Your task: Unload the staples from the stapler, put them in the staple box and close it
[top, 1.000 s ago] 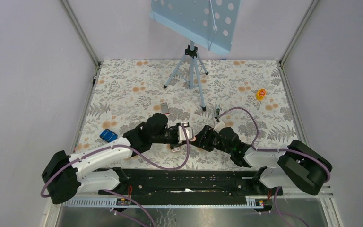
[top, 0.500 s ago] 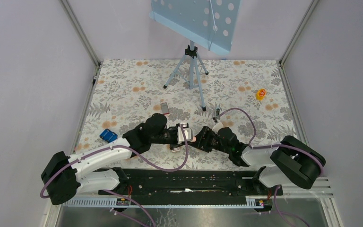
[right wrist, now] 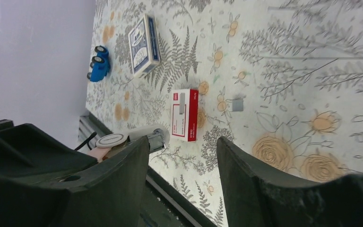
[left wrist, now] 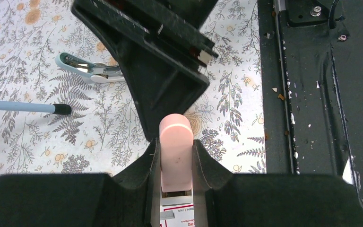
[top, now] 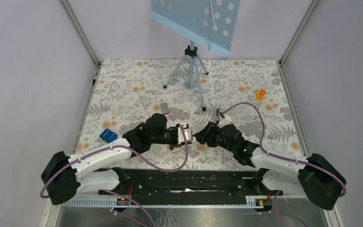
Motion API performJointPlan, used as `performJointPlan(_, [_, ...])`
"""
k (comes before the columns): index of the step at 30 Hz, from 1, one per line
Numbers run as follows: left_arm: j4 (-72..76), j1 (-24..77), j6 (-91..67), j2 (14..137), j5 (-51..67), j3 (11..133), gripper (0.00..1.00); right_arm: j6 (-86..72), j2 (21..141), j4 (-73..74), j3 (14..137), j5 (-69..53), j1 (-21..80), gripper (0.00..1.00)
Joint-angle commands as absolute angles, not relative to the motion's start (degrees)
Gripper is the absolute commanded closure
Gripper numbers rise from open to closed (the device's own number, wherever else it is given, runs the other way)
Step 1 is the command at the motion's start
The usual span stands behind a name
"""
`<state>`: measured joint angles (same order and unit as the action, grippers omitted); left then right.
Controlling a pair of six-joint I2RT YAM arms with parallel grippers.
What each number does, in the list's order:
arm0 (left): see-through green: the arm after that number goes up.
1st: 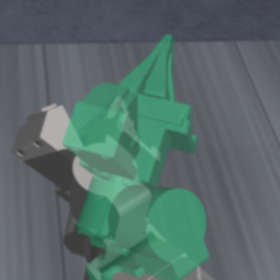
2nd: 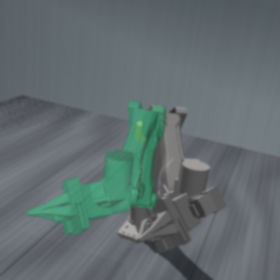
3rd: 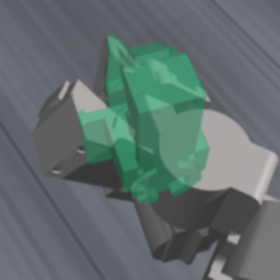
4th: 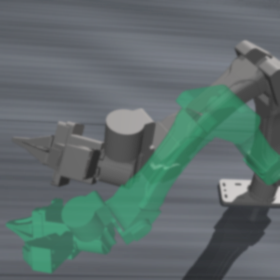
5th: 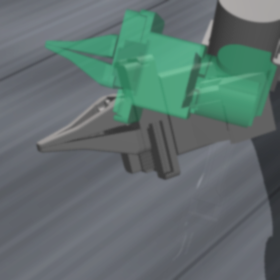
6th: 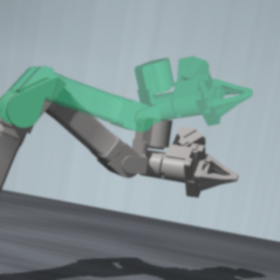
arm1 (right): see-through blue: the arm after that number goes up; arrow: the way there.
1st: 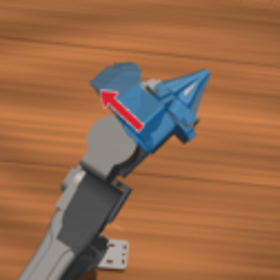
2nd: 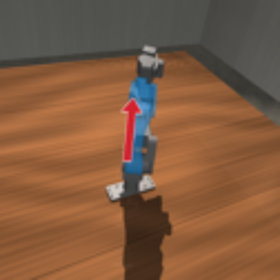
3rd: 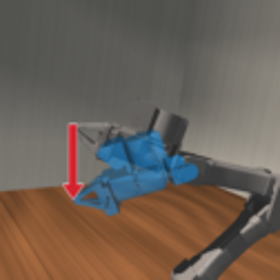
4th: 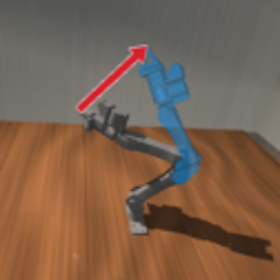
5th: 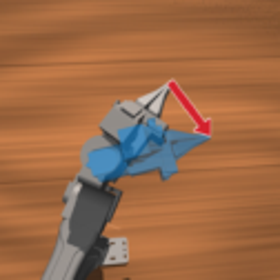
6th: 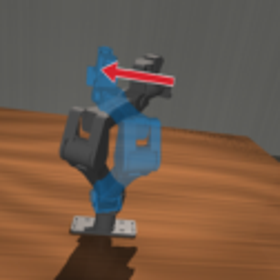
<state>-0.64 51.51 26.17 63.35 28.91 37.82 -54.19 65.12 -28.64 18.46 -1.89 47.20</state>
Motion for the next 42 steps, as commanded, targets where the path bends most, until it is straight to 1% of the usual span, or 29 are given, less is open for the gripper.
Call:
performJointPlan(1, [2.1, 51.3, 28.1, 61.1, 31.5, 37.4, 1.0, -46.9, 58.8, -16.1, 21.8, 7.7, 47.5, 0.38])
performJointPlan(5, [3.8, 51.3, 29.5, 58.5, 36.8, 36.2, 1.0, -44.2, 53.9, -11.4, 22.0, 10.6, 47.5, 0.36])
performJointPlan(9, [6.7, 51.3, 29.7, 54.0, 43.1, 35.5, 1.0, -39.8, 48.6, -10.1, 21.4, 10.6, 47.5, 0.32])
performJointPlan(12, [8.6, 51.2, 30.1, 51.1, 47.5, 35.4, 1.0, -34.5, 43.4, -10.6, 20.6, 7.9, 47.5, 0.29])
performJointPlan(16, [9.1, 51.2, 30.2, 49.3, 51.7, 36.3, 1.0, -29.4, 35.8, -12.4, 19.2, 1.9, 47.5, 0.27])
performJointPlan(19, [9.4, 51.2, 30.5, 48.7, 53.5, 36.6, 1.0, -26.4, 32.1, -14.0, 18.4, -2.2, 47.5, 0.25])
performJointPlan(22, [9.8, 51.2, 30.4, 48.5, 54.5, 36.8, 1.0, -24.7, 29.5, -16.2, 17.4, -3.8, 47.5, 0.25])
performJointPlan(28, [10.2, 51.2, 31.9, 47.1, 55.9, 37.1, 1.0, -21.2, 27.9, -26.4, 13.4, -9.3, 47.5, 0.23])
performJointPlan(34, [6.3, 51.2, 36.6, 46.2, 57.2, 39.2, 1.0, -15.6, 29.0, -40.1, 8.9, -19.6, 47.5, 0.21])
performJointPlan(39, [0.6, 51.2, 41.5, 46.8, 55.3, 40.3, 1.0, -12.9, 31.4, -42.3, 9.6, -22.2, 47.5, 0.2])
performJointPlan(42, [0.7, 51.2, 41.3, 47.2, 52.1, 39.6, 1.0, -12.1, 33.6, -42.6, 10.5, -19.6, 47.5, 0.21])
